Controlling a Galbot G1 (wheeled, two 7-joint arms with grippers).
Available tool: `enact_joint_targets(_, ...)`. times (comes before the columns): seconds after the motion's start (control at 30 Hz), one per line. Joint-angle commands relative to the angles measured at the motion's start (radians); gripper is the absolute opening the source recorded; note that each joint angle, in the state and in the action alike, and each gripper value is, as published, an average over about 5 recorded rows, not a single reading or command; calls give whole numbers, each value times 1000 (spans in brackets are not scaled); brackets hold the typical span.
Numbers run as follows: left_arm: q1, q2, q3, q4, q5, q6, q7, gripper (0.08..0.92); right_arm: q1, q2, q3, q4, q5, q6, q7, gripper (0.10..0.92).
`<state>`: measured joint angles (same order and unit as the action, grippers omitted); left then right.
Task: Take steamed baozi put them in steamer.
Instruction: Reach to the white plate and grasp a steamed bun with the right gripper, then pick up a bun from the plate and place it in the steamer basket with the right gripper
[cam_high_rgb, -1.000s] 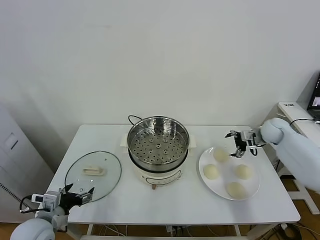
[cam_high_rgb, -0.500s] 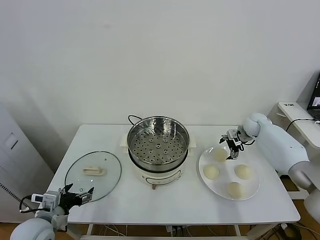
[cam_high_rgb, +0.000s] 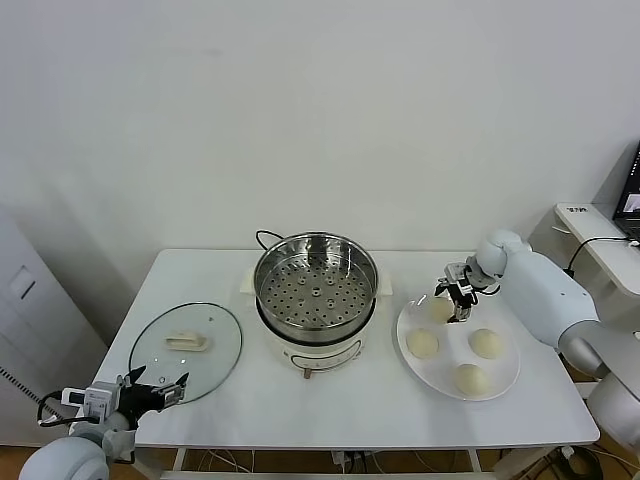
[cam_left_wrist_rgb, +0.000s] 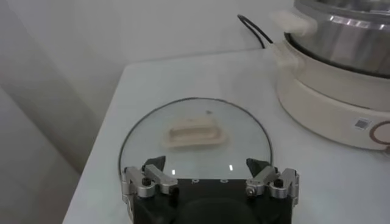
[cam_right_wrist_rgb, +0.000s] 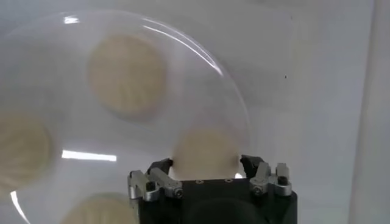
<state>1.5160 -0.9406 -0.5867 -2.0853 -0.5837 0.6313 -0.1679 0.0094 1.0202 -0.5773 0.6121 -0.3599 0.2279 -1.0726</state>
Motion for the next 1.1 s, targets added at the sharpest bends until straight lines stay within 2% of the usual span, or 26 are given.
enact_joint_targets(0.03,1,-1,-1,-3,0,1,-2,823,-1,19,8,-21,-10,2,-6,661)
enact_joint_targets(0.57,10,-27,-8,-23,0,2,-25,823,-1,-2,-1,17,-17,5,-14,478)
enact_joint_targets(0.83,11,-33,-5,-33,1,6,-33,823,58,-96,-105,154,61,-8,-33,475)
enact_joint_targets(1.1,14,-21,-10,-38,-1,7,-34,823,318,-200,-303,355,206,45,-101,475)
